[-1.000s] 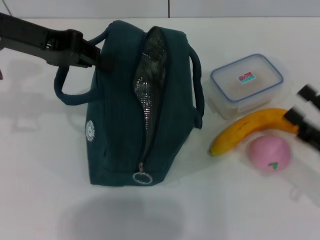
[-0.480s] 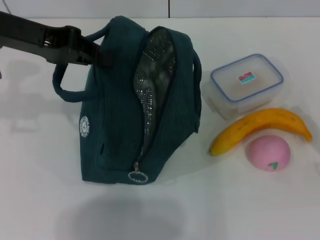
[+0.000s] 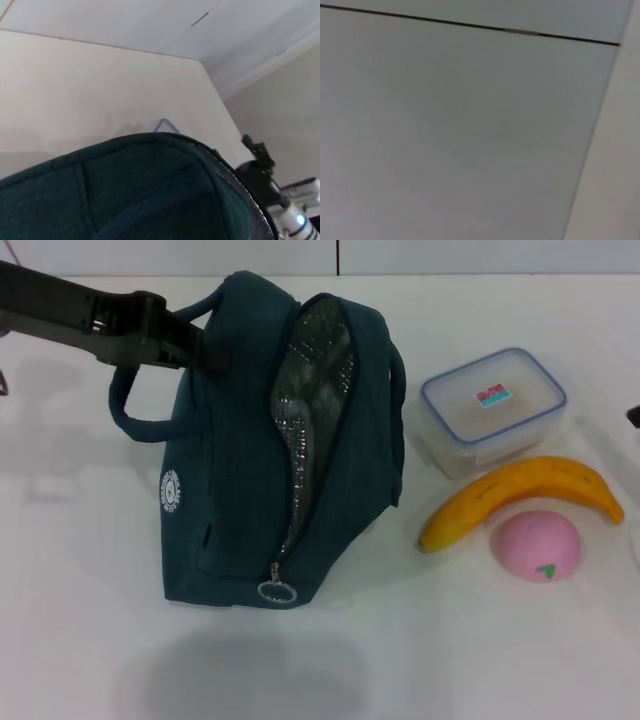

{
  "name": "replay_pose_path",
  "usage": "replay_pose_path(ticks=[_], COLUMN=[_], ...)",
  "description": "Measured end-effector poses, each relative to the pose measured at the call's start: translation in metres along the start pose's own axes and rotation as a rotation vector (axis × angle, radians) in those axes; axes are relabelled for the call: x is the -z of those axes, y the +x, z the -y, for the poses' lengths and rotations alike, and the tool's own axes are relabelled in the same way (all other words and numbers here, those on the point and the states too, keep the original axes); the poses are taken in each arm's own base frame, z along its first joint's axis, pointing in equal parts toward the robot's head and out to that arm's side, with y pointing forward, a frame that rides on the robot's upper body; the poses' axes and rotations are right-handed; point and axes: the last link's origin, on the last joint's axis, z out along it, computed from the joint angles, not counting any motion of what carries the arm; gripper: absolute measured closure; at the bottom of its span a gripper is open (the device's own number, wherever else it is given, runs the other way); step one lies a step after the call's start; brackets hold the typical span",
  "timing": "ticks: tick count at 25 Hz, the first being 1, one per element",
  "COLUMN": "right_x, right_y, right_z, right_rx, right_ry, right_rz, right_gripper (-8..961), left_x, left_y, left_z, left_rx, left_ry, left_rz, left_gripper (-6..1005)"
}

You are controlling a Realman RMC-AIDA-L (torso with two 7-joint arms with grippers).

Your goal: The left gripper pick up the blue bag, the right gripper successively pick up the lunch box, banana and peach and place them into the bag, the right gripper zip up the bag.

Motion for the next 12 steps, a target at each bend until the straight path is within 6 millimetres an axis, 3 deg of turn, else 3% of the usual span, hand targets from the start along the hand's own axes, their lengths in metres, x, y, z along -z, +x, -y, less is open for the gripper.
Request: replay_pose_path(ticks=[12], right_x=[-0.054], right_y=[0.008], right_z=[-0.002], right_rx=[0.030], right_ry=[0.103], right_rz=[-0.074], right_gripper=[80], left_x=[-0.005], left_y=[0.003], left_z=[-0.001], left_rx=[-0.004], left_ry=[-0.005], left_rz=[-0.015], left_gripper=[962])
